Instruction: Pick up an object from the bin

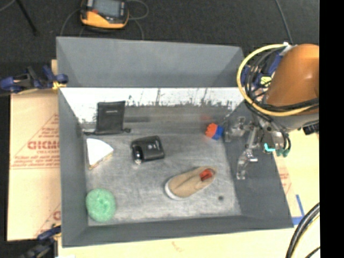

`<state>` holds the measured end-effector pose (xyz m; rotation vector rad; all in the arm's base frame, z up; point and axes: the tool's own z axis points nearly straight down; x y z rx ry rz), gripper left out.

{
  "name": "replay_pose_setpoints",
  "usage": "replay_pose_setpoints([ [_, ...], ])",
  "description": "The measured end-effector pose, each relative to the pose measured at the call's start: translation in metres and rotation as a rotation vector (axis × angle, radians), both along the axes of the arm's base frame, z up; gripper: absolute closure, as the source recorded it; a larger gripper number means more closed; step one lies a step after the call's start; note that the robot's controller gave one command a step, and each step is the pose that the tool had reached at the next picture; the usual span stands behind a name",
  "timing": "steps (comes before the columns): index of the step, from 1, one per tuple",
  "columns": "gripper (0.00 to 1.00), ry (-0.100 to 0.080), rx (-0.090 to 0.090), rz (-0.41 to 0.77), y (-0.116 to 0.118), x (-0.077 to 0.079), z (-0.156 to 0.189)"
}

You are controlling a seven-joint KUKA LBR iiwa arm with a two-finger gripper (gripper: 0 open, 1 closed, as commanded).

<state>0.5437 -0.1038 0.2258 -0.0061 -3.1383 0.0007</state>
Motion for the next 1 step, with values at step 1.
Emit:
replay_pose_setpoints([
  [1,0.0,-0.007,-0.001,0.002,0.0002,0.0015,0.0039],
])
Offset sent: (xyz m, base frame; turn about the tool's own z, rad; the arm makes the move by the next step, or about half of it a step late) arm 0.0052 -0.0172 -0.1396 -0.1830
